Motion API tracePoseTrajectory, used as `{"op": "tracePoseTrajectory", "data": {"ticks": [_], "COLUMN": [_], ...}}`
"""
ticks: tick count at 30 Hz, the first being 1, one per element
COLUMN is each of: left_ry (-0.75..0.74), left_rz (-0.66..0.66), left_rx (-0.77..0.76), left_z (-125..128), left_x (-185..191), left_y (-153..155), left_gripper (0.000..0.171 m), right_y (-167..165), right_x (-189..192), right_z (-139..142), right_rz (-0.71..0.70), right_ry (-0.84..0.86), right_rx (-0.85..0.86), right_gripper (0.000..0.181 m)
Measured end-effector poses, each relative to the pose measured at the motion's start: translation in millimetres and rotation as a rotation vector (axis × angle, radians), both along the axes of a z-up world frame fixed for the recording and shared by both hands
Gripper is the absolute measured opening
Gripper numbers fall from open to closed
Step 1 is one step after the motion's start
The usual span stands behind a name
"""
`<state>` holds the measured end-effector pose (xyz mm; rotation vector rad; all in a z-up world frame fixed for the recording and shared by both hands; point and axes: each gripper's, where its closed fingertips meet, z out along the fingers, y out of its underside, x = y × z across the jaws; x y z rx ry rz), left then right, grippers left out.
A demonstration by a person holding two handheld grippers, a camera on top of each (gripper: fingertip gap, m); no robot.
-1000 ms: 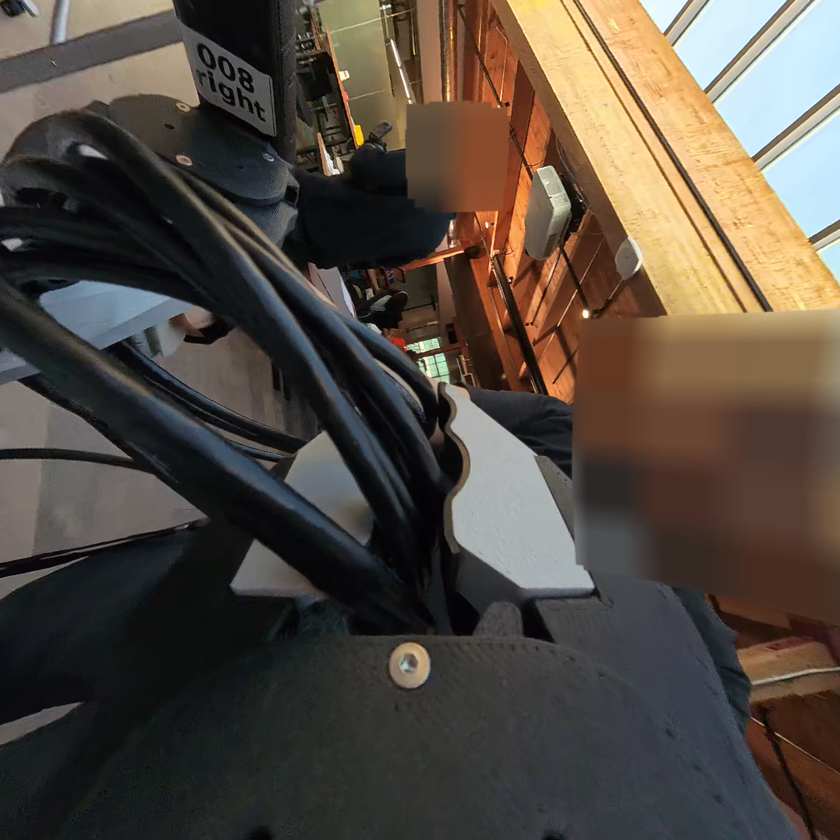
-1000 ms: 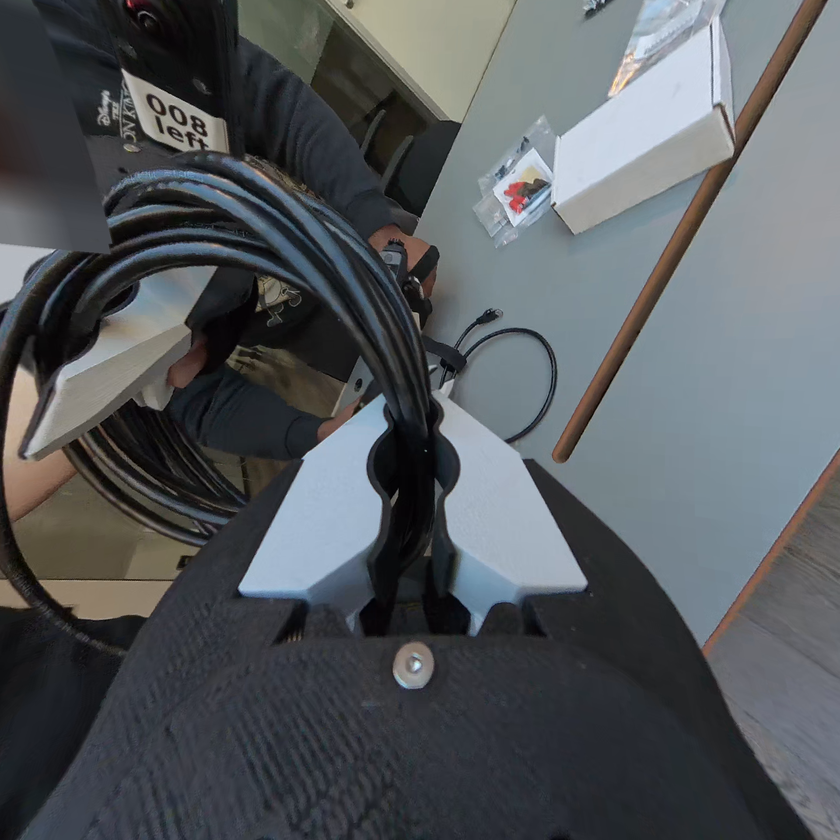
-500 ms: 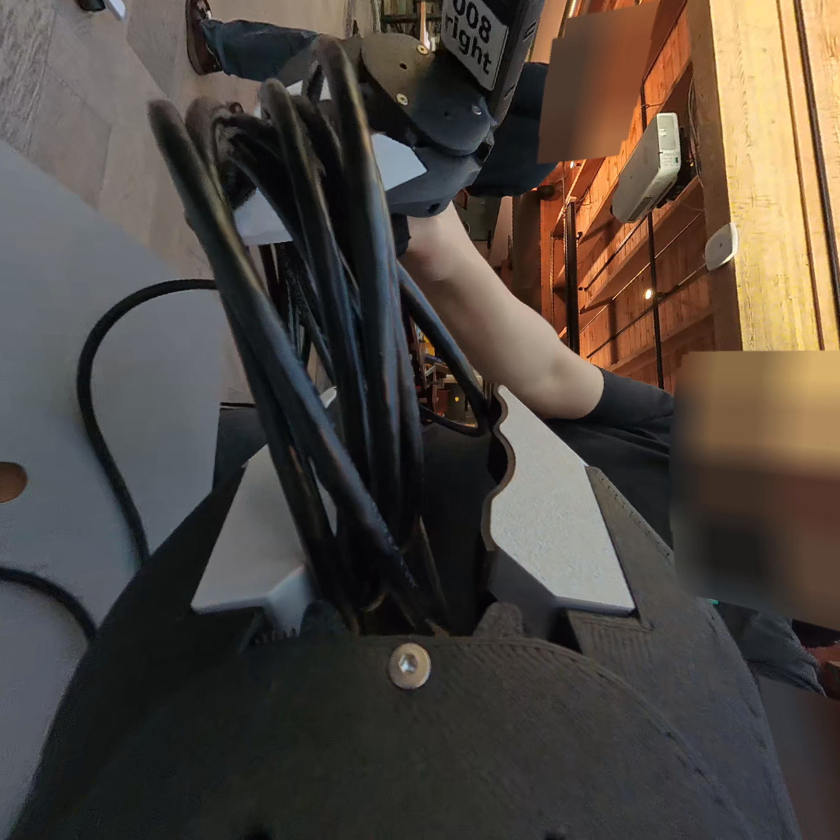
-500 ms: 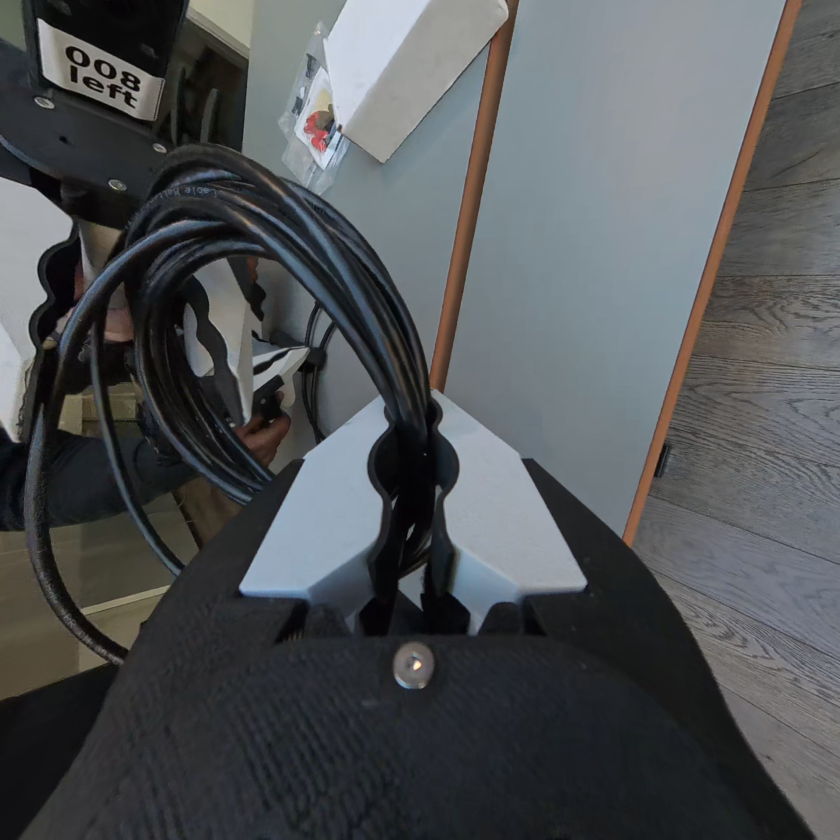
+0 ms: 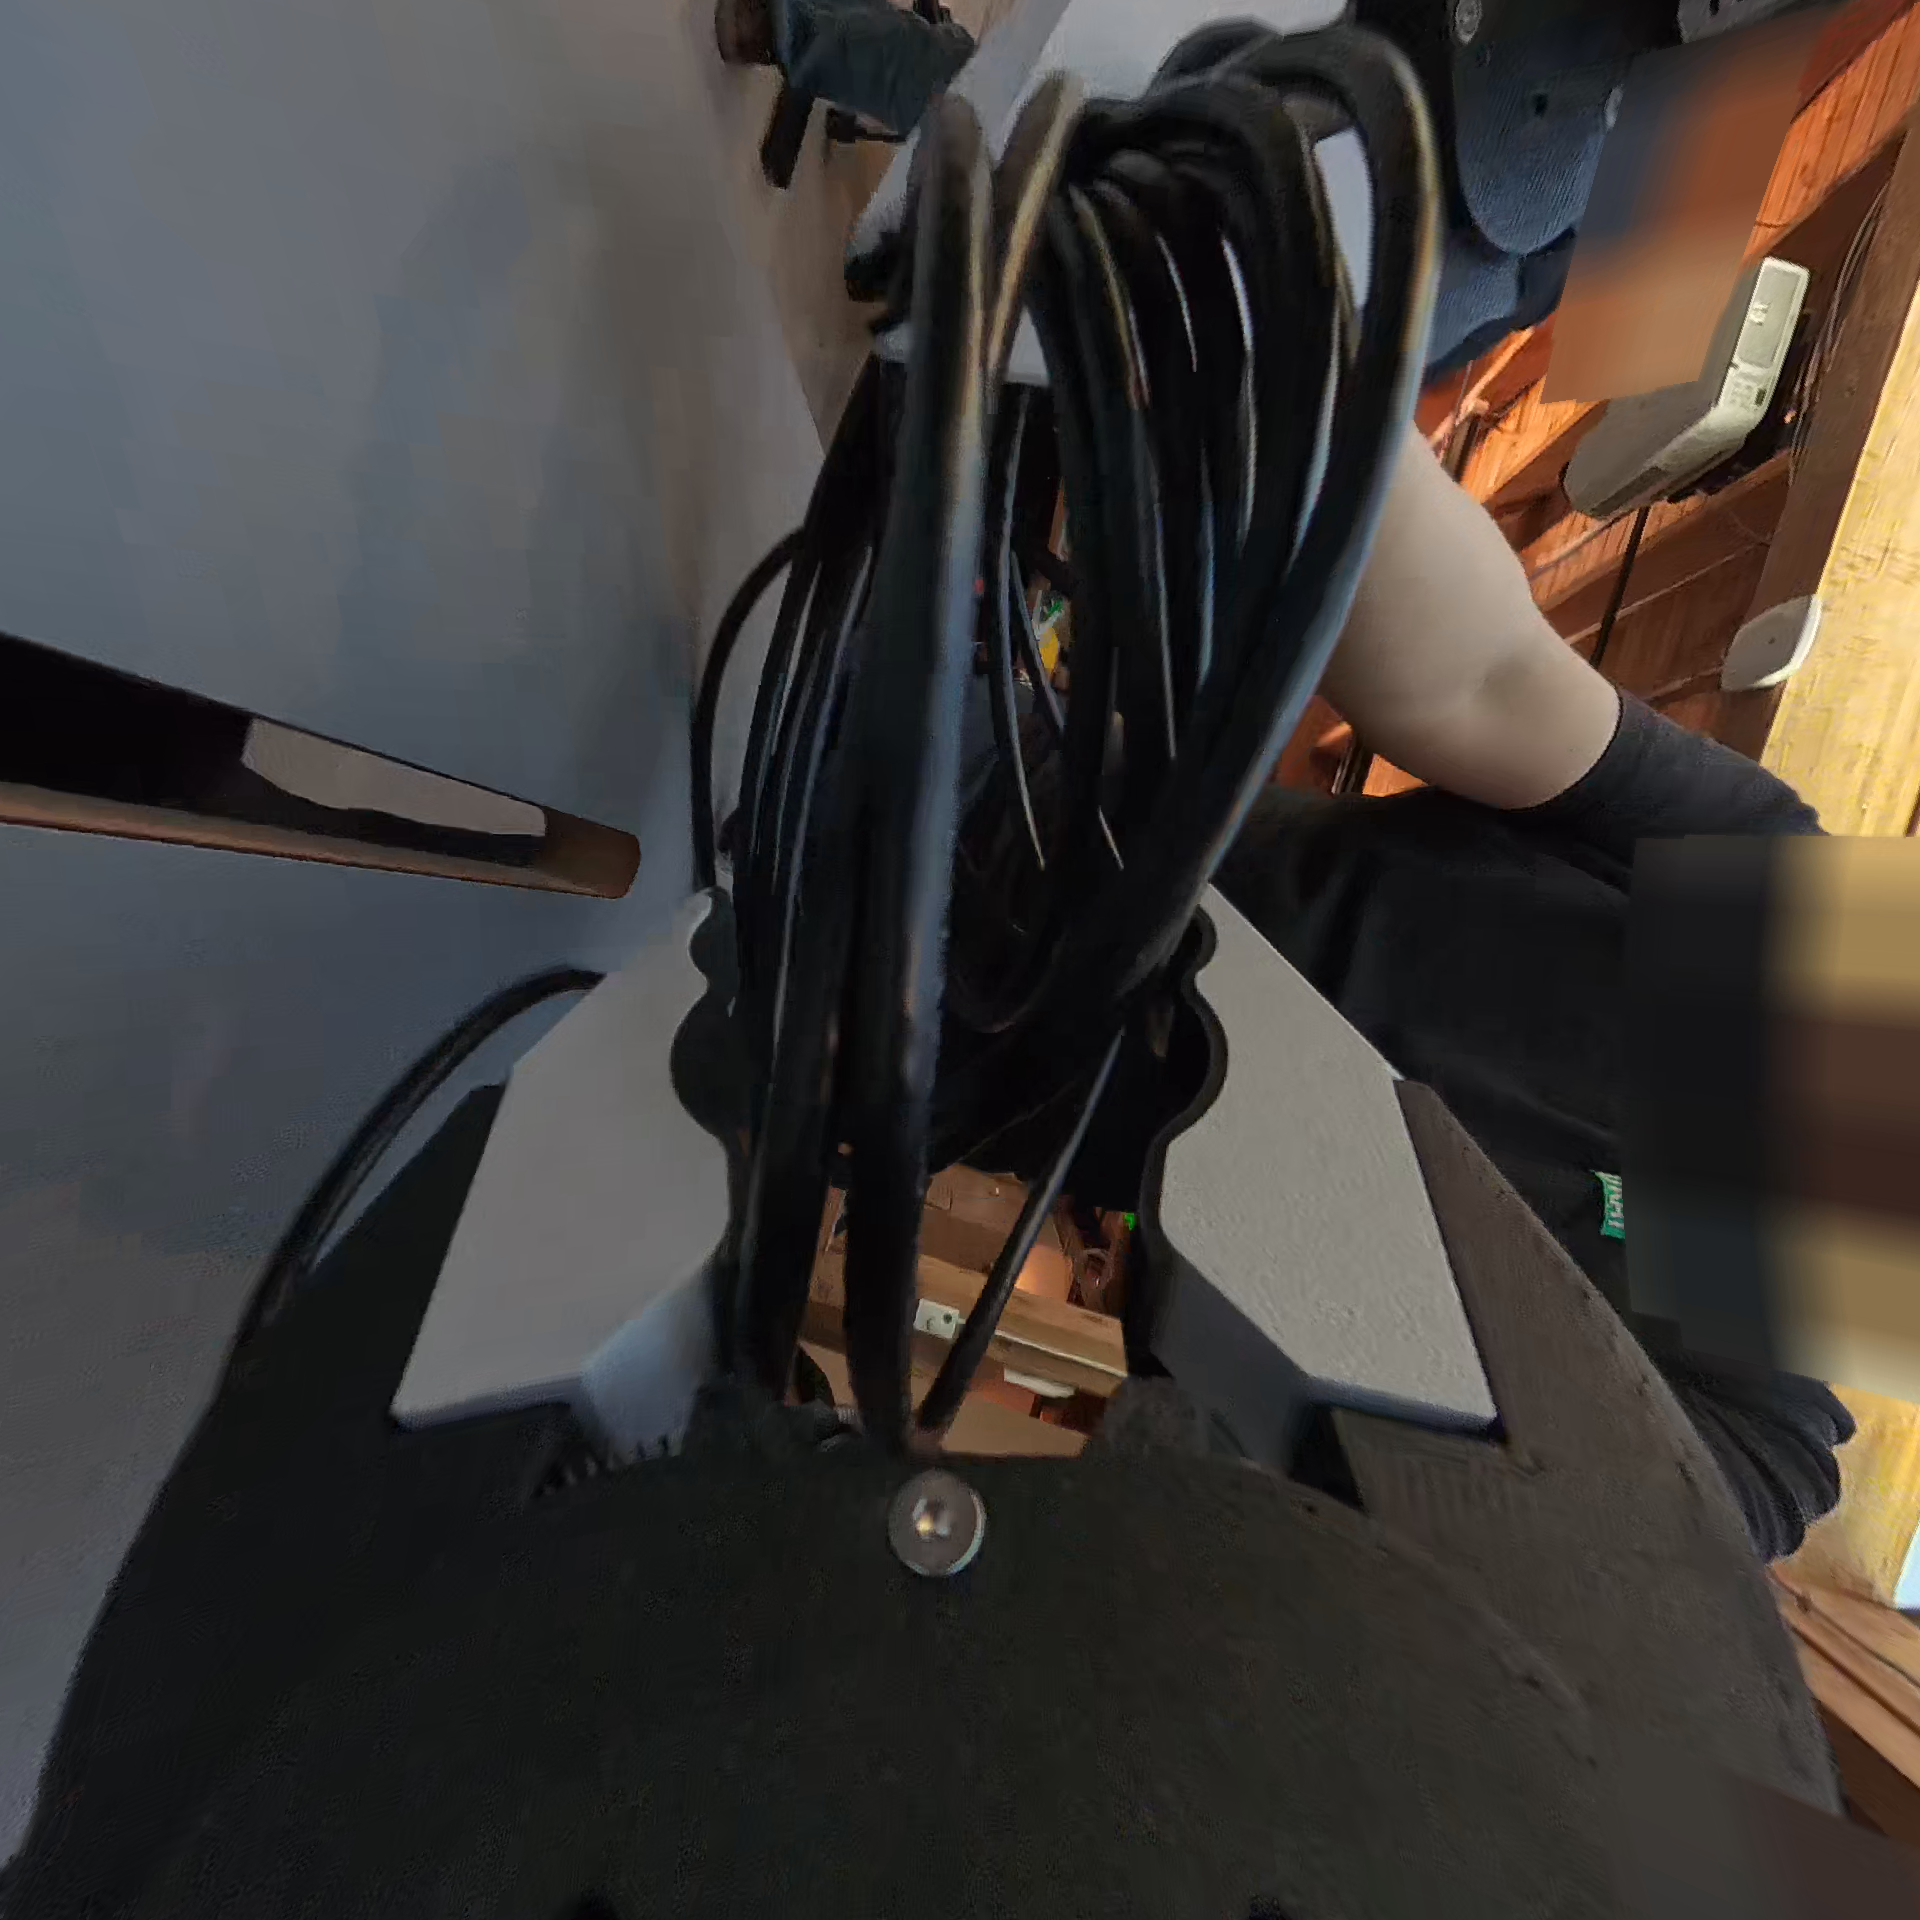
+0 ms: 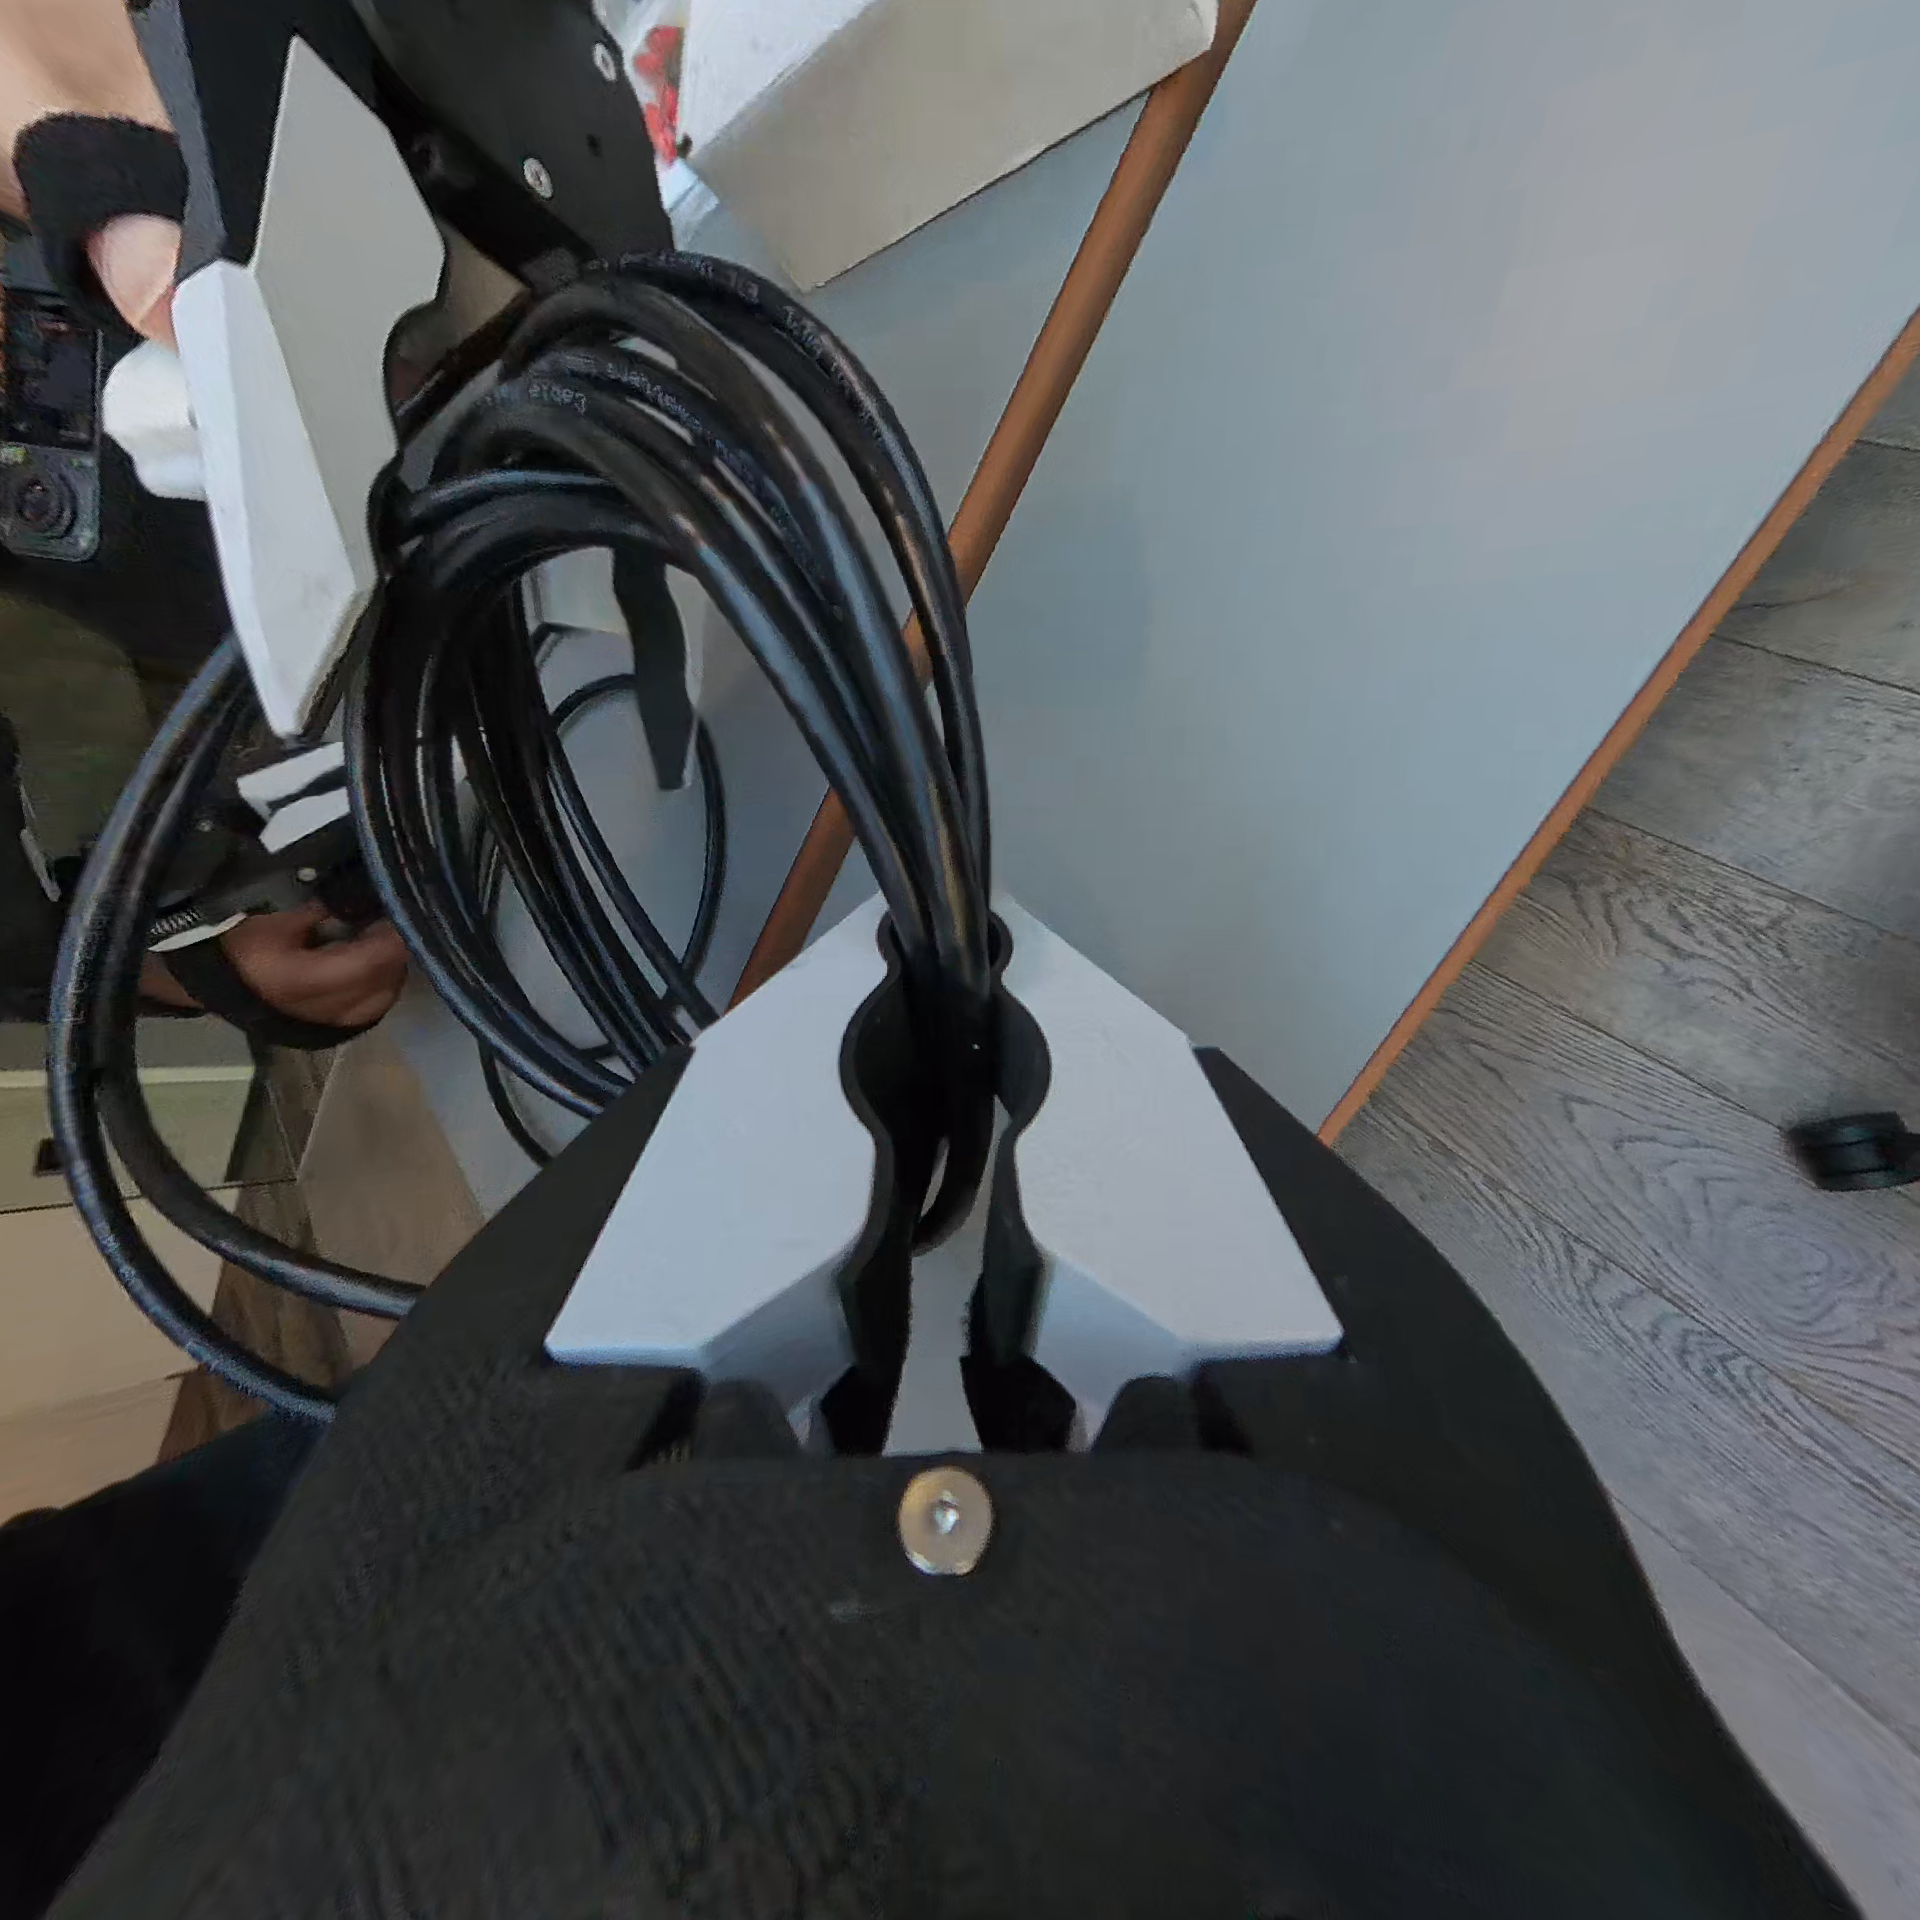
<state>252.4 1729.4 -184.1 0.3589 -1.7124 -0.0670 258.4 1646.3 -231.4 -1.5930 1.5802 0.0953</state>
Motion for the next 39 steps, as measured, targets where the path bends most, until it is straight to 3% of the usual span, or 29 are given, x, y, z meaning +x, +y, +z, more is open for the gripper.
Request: {"op": "tracePoseTrajectory", "data": {"ticks": [2,4,5,9,12,15,18,21,23,26,28,30,32,35,36,39], "left_ry": [-0.020,-0.048,-0.100,-0.348,-0.586,-0.798,-1.064,-1.034,-1.005,-1.108,-1.233,-1.304,-1.354,-1.457,-1.467,-1.339], "left_rz": [0.067,0.105,0.125,0.279,0.400,0.538,0.654,0.961,1.042,0.850,0.840,0.940,1.110,1.260,1.328,1.560], "left_rx": [-0.014,-0.081,-0.122,-0.187,-0.174,-0.206,-0.128,-0.159,-0.265,-0.219,-0.150,-0.114,-0.076,0.072,0.105,0.193], "left_z": [1.0,9.2,10.1,8.4,0.9,10.5,11.1,35.8,52.7,30.1,16.1,17.8,32.5,48.5,55.4,54.1], "left_x": [4.9,-1.0,-1.2,28.8,68.7,91.8,100.8,74.1,37.8,-21.9,-34.1,-31.6,-21.4,-16.9,-21.1,-49.2], "left_y": [-12.4,-24.0,-29.8,-40.3,-31.2,-26.1,-5.3,-4.6,-12.6,-18.0,-16.6,-14.7,-7.9,19.2,26.4,31.2], "left_gripper": [0.097,0.132,0.140,0.146,0.144,0.135,0.106,0.065,0.048,0.042,0.042,0.038,0.044,0.055,0.050,0.043], "right_y": [0.5,5.2,8.7,12.3,4.8,3.3,2.2,-1.0,-2.1,-0.4,0.2,-1.1,-4.7,-10.0,-11.2,-6.3], "right_x": [7.7,7.6,4.8,-6.1,-4.9,8.8,18.9,20.8,20.1,20.6,26.7,31.2,35.4,40.3,41.5,39.3], "right_z": [2.8,13.3,16.1,13.0,-5.2,-16.6,-32.1,-44.5,-52.6,-52.6,-47.4,-42.6,-36.8,-27.0,-22.7,6.5], "right_rz": [0.019,0.085,0.125,0.229,0.189,0.122,0.098,0.089,0.118,0.187,0.204,0.233,0.267,0.338,0.377,0.530], "right_ry": [-0.090,-0.221,-0.250,-0.271,-0.154,-0.057,0.061,0.146,0.181,0.152,0.108,0.088,0.049,-0.006,-0.034,-0.175], "right_rx": [0.025,0.108,0.151,0.153,0.108,0.054,-0.080,-0.195,-0.266,-0.297,-0.269,-0.218,-0.160,-0.078,-0.070,-0.035], "right_gripper": [0.003,0.002,0.002,0.002,0.002,0.002,0.002,0.005,0.014,0.024,0.033,0.044,0.046,0.046,0.046,0.045]}}
